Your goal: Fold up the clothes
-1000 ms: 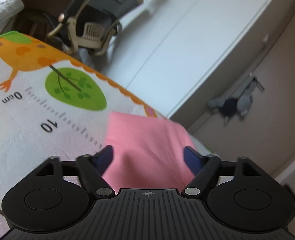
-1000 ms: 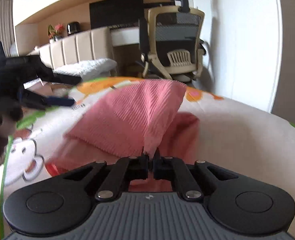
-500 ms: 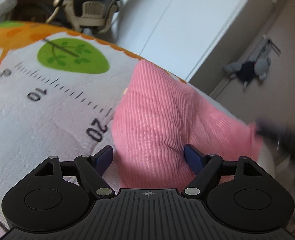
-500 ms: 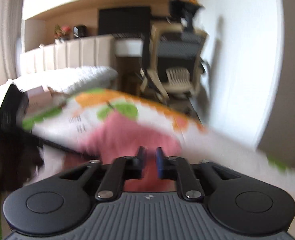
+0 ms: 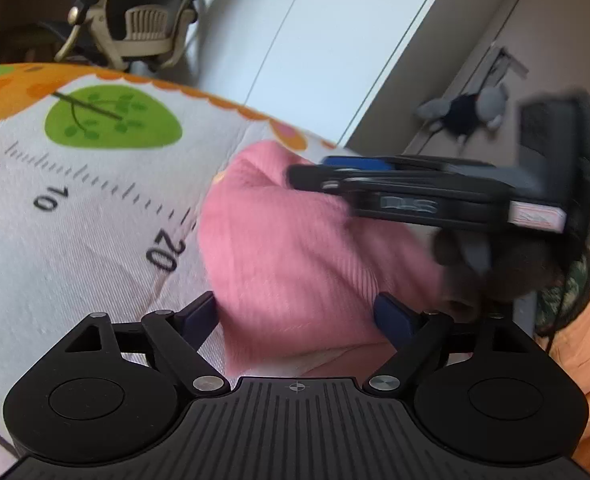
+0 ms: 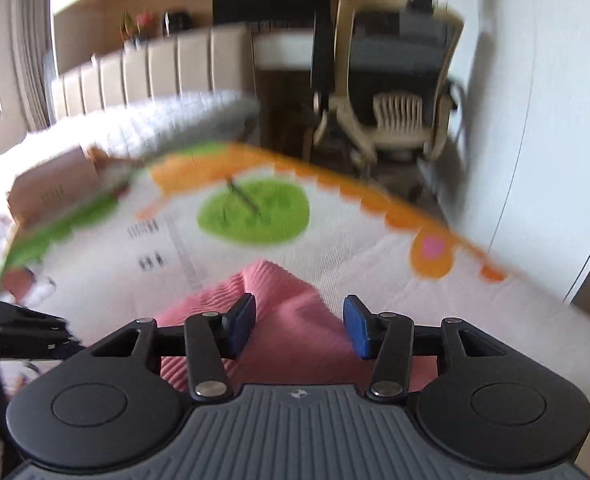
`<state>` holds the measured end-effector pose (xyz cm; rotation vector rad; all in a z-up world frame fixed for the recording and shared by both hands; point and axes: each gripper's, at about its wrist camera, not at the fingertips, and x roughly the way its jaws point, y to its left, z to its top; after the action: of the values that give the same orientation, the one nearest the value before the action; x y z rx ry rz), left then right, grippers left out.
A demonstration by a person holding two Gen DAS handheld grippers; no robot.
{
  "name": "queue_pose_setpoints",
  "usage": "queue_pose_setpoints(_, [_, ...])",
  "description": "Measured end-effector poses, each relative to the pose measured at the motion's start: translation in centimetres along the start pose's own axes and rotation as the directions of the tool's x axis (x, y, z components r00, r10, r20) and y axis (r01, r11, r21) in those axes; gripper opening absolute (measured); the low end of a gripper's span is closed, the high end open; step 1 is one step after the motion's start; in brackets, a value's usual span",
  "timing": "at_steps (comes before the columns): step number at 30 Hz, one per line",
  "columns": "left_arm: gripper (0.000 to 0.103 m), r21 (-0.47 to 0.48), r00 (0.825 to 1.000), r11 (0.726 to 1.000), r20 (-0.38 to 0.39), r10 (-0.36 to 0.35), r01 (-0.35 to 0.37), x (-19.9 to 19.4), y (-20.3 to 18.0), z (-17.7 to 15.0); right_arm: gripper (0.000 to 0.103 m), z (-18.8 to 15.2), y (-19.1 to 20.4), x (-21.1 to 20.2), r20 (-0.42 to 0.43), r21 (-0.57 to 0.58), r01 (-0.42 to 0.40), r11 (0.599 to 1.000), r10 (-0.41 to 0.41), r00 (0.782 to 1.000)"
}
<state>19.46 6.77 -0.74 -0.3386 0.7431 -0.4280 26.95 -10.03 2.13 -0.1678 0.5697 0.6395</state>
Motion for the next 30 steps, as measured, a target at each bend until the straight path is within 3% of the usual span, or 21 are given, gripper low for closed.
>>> queue_pose_setpoints(3, [0.093, -0.04, 0.996, 0.998, 0.073, -0.043, 0.046, -1.8, 0.5, 1.7, 0.059, -0.8, 0.7, -4.0, 0.062, -0.075, 0.044, 0.996, -0.04, 0.997])
queue_pose_setpoints(6, [0.093, -0.083, 0.986, 0.992, 0.143, -0.087, 0.099, -2.9, 1.1, 3.4, 0.06, -2.8, 1.4, -6.7, 0.062, -0.09, 0.018, 0.996, -0.013, 0.998])
queue_pose_setpoints(10, [0.093, -0.133, 0.96, 0.961, 0.177, -0.217, 0.241, -2.3, 0.7, 4.9, 0.06, -5.6, 3.0, -7.3, -0.005, -0.099, -0.084, 0.991, 0.084, 0.996])
queue_pose_setpoints(12, [0.094, -0.144, 0.956, 0.951, 0.145, -0.254, 0.275, -0.4, -0.1, 5.1, 0.061, -6.8, 3.4, -5.8, -0.077, -0.072, -0.114, 0.991, 0.109, 0.991])
queue_pose_setpoints(16, [0.093, -0.211, 0.985, 0.962, 0.041, -0.167, 0.172, 4.5, 0.3, 4.0, 0.063, -7.7, 3.5, -5.0, -0.097, -0.045, -0.12, 0.992, 0.115, 0.989])
queue_pose_setpoints(20, [0.091, -0.282, 0.977, 0.936, 0.072, -0.199, 0.212, 4.2, 1.6, 4.6, 0.064, -8.0, 3.7, -5.3, -0.104, -0.072, -0.117, 0.99, 0.11, 0.989])
queue_pose_setpoints(25, [0.093, -0.299, 0.967, 0.927, 0.179, -0.181, 0.228, 2.7, 3.3, 6.4, 0.081, -8.7, 5.0, -5.1, -0.091, -0.128, -0.104, 0.986, 0.093, 0.992])
queue_pose_setpoints(30, [0.093, -0.407, 0.979, 0.892, 0.13, -0.158, 0.198, 5.8, 5.5, 6.8, 0.082, -8.6, 4.9, -4.9, -0.09, -0.129, -0.104, 0.986, 0.093, 0.992])
